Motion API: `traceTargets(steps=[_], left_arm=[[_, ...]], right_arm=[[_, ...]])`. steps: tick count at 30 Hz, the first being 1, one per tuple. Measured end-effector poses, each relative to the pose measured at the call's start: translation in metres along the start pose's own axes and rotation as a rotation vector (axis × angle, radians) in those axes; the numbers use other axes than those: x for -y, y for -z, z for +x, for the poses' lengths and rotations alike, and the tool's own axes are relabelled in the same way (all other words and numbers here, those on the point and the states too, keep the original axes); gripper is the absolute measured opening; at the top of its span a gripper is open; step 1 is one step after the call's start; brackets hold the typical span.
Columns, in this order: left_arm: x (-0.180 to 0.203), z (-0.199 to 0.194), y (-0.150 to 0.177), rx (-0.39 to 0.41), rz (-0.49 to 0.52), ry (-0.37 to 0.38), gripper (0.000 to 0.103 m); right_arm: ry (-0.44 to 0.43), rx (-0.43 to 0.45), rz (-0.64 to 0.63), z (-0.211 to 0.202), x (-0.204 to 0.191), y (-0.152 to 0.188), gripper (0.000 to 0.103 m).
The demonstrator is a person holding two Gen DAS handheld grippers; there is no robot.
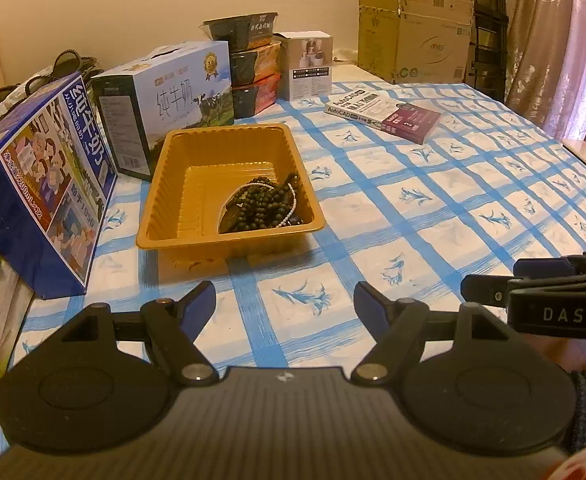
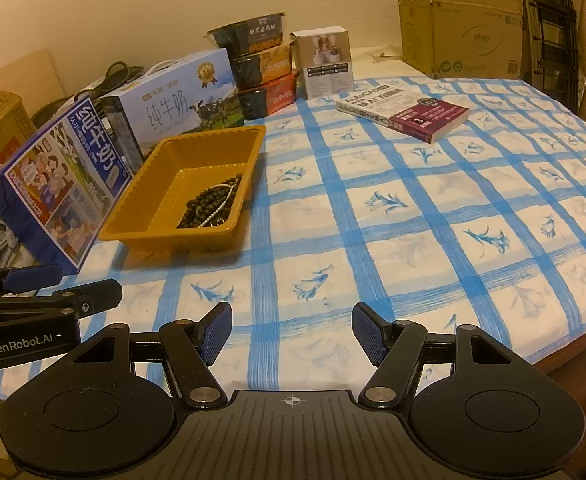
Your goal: Organize jewelry
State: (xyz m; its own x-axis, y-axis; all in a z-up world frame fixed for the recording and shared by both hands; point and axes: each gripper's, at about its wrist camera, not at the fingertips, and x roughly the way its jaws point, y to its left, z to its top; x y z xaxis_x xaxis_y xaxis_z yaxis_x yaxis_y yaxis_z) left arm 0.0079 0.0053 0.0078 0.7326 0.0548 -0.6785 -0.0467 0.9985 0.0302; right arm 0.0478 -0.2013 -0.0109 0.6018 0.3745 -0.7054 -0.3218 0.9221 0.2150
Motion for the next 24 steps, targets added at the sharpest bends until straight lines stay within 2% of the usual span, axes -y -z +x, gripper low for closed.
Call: traceTargets(steps=[24], left_arm=[[-0.0009,-0.0002,-0.0025,0.005,0.002,-0.001,0.074]], right_arm=[[-0.001,0.001,0.0,0.0,0.0006,-0.0002,0.066]])
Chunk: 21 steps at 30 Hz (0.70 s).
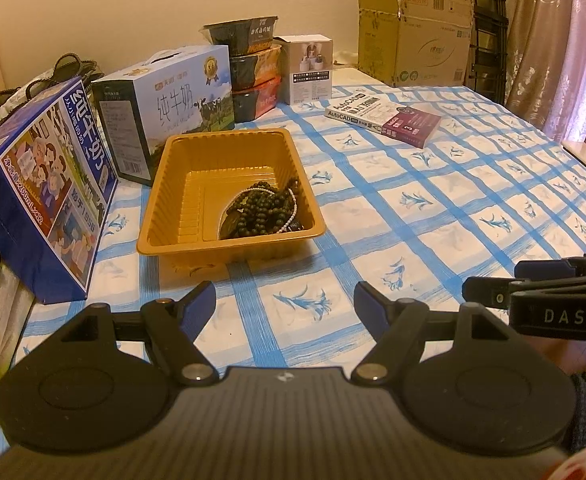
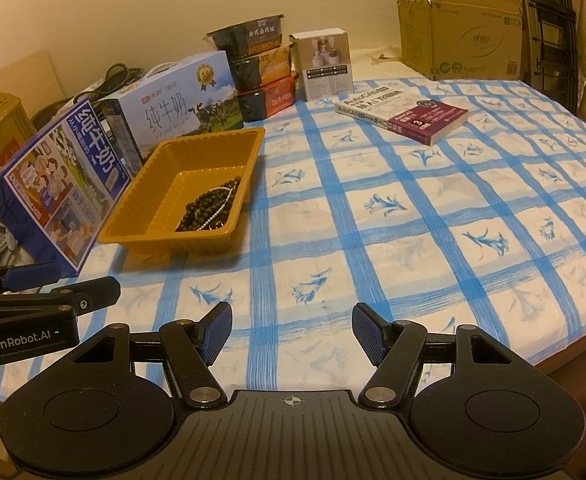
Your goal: Organize jewelry
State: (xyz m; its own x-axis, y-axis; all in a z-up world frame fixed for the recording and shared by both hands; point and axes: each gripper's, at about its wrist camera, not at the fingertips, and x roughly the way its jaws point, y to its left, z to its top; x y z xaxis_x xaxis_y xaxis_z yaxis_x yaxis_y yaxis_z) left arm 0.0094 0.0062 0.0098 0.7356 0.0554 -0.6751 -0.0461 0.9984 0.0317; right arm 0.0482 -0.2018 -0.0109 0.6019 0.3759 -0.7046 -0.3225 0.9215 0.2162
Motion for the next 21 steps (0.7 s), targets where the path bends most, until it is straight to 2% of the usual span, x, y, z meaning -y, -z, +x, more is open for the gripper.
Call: traceTargets(steps=[21], left_arm=[[-0.0006,-0.0019,-0.0044,0.018,0.003,-0.006,0.074]], right_arm=[[0.001,0.003,0.001,-0.0005,0.0011,-0.0011,0.067]])
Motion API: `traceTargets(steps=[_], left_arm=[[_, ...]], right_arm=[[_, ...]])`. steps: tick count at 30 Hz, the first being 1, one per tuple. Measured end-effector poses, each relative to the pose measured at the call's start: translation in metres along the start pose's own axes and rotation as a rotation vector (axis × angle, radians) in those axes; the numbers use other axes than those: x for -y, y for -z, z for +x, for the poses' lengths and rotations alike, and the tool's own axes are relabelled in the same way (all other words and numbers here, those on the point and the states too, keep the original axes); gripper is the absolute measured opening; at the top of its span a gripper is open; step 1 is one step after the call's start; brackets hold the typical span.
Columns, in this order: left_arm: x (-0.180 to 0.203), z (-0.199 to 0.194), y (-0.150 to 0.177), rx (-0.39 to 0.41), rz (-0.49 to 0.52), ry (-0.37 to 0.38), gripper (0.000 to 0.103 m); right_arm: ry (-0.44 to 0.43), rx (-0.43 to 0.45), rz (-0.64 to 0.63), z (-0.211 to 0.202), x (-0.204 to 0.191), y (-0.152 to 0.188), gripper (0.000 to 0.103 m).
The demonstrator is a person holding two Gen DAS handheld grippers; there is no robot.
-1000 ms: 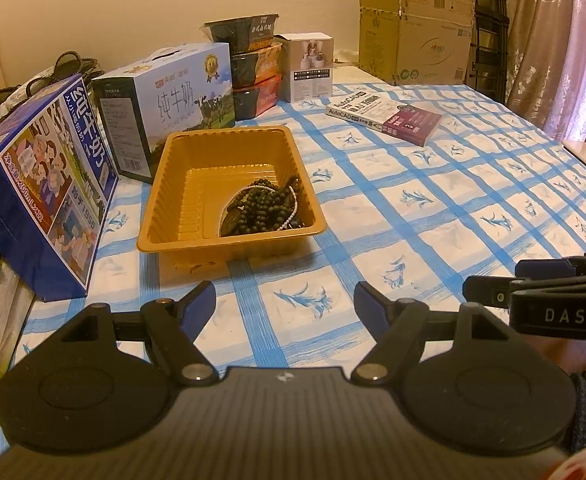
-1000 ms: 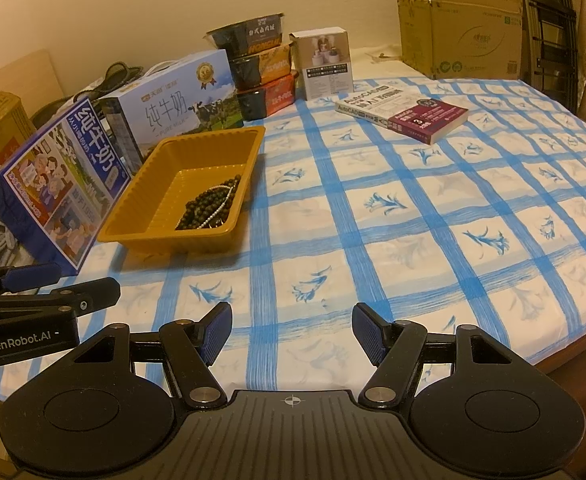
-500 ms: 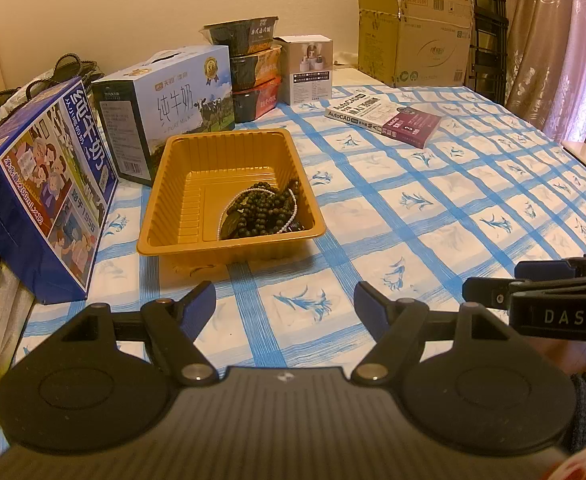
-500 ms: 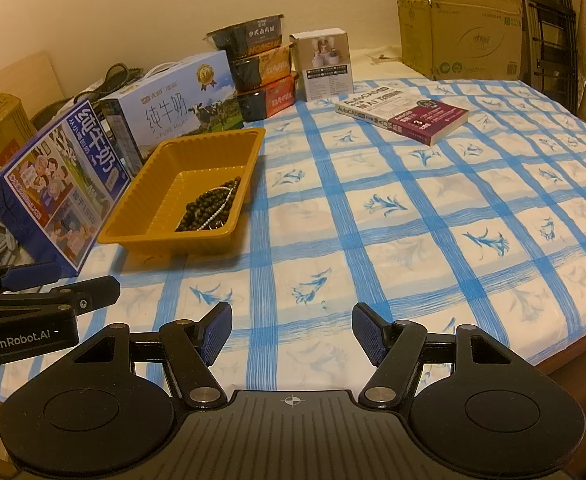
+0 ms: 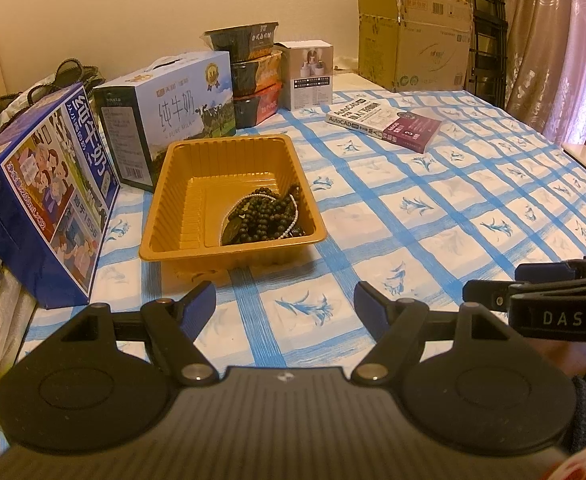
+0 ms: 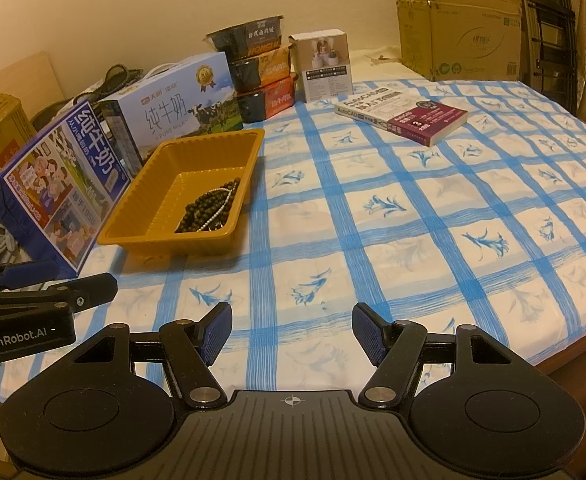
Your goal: Organize jewelry
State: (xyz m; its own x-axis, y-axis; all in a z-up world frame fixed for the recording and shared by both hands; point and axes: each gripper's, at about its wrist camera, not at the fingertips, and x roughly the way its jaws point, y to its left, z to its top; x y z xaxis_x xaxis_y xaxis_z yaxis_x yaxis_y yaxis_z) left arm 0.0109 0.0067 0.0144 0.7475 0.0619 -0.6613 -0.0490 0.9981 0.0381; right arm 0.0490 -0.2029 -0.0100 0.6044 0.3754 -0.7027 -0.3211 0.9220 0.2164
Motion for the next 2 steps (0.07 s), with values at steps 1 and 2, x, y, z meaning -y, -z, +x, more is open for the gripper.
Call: traceTargets(steps=[1,2], left_arm=[[-0.0001,-0.0001,0.0003,0.0,-0.002,-0.001,0.074],[0.0,-0.0005,0.0018,0.0,-0.004,-0.001,0.074]], right_arm=[[0.001,0.0,0.001,-0.0001,0.0007,-0.0011,0.067],[0.001,0.001,0.001,-0.0003,0.0013,-0.0022,0.066]])
